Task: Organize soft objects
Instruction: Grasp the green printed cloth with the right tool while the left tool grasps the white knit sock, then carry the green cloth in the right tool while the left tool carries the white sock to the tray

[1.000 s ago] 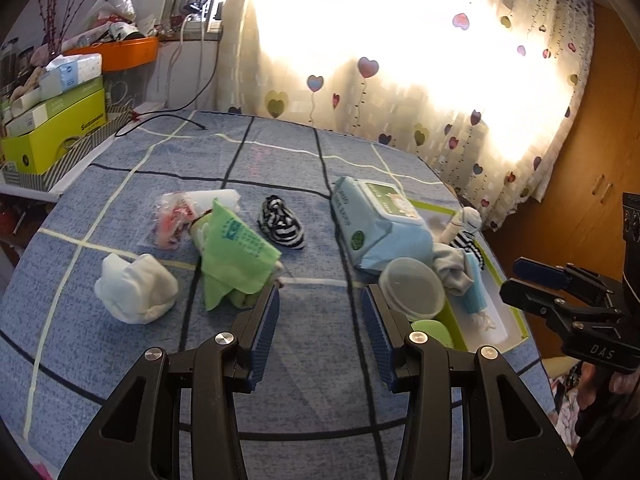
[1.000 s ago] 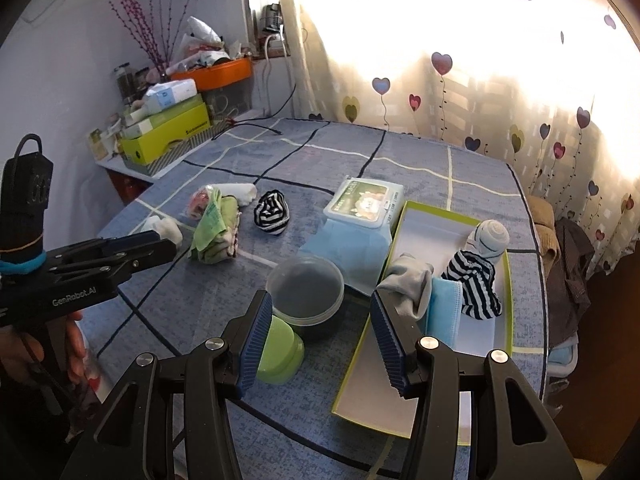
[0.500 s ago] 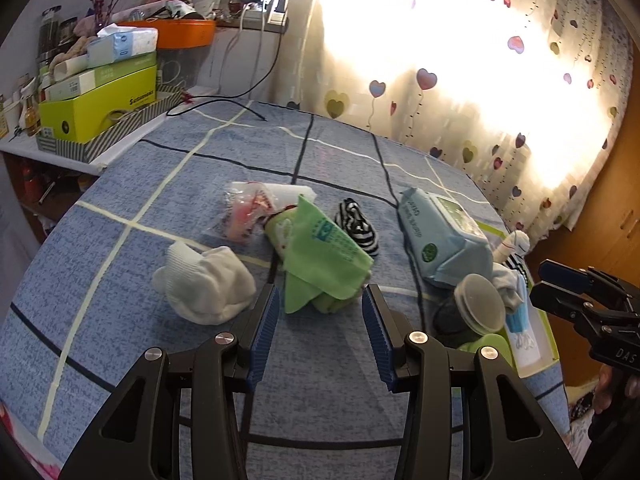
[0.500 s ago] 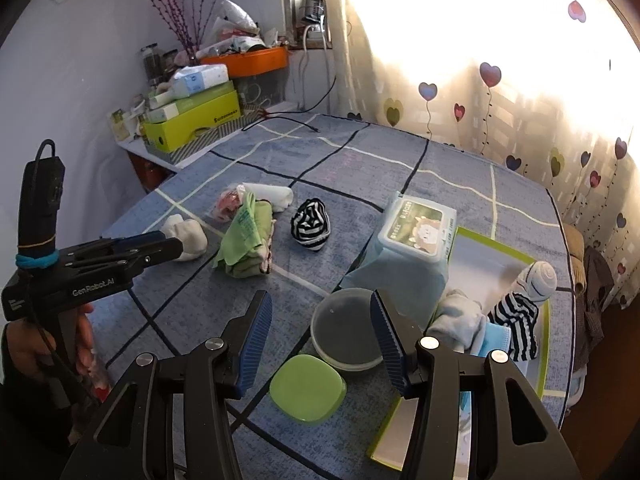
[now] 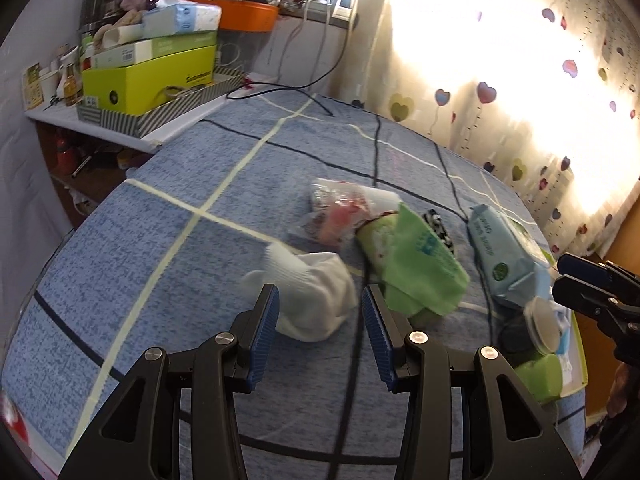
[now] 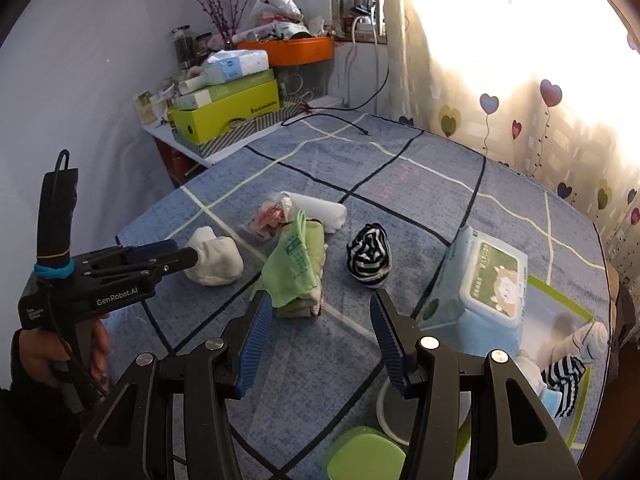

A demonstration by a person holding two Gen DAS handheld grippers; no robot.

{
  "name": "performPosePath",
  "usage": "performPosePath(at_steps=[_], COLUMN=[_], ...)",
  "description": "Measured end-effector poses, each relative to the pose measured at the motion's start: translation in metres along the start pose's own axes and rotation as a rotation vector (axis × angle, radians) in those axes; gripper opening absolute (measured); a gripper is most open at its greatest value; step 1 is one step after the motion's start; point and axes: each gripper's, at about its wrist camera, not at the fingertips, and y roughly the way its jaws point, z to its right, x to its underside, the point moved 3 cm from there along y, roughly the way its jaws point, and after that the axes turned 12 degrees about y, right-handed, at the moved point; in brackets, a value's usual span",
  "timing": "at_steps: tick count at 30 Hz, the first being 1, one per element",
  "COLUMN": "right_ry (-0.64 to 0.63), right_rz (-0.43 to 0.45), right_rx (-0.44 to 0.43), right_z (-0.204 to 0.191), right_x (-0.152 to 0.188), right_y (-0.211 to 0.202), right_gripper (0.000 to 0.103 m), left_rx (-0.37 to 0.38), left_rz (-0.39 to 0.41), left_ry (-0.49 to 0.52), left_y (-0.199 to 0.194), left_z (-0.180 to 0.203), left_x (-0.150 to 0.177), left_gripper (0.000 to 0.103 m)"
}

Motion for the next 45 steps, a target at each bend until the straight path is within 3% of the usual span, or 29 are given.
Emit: performPosePath(at_steps=[17, 18, 20, 21, 22, 25, 33, 36, 45], right_ry=[-0.081, -0.083, -0.097, -0.108, -0.114, -0.126, -0.107, -0.096, -0.074], right_rz=[-0.165, -0.176, -0.187, -0.186, -0.183, -0.17, -0.097, -0.08, -0.045], right_rx=[0.051, 0.046, 0.051, 0.056, 0.055, 0.053, 0.035, 0.025, 0.024], right_z=[-0.035, -0.036, -0.038, -0.04, -0.041, -0.042, -0.036, -0.033, -0.023], right_x=[-0.028, -0.028, -0.025, -0.024, -0.023, -0.022, -0.022, -0.021, -0.018], right_y=[0.112, 0.117, 0.123, 0.124, 0.123, 0.118, 0.081, 0.069, 0.048], right_gripper=[0.05, 0.047, 0.02, 0.016, 0.01, 0.007, 0.007, 0.007, 0.007], left_rx=[0.081, 0.086, 0.089, 0.091, 0.094, 0.103, 0.123, 0.123, 0.101], left_rz=[-0.04, -0.042, -0.038, -0.038, -0.038, -0.038, -0.051, -0.06, -0.074], left_ry=[-0.092, -0.095, -0.096, -0.095, -0.096, -0.099, -0.121, -0.124, -0.126], left_y=[0.029, 0.029, 0.029, 0.029, 0.029, 0.03, 0.035, 0.041, 0.059], left_z=[-0.029, -0.029, -0.029, -0.029, -0.029, -0.029, -0.023, -0.02, -0.01], left_x=[0.015, 0.015, 0.015, 0.015, 0.015, 0.014, 0.013, 0.011, 0.002], left_gripper=[0.045, 0.045, 0.045, 0.045, 0.045, 0.045, 0.045, 0.055, 0.056])
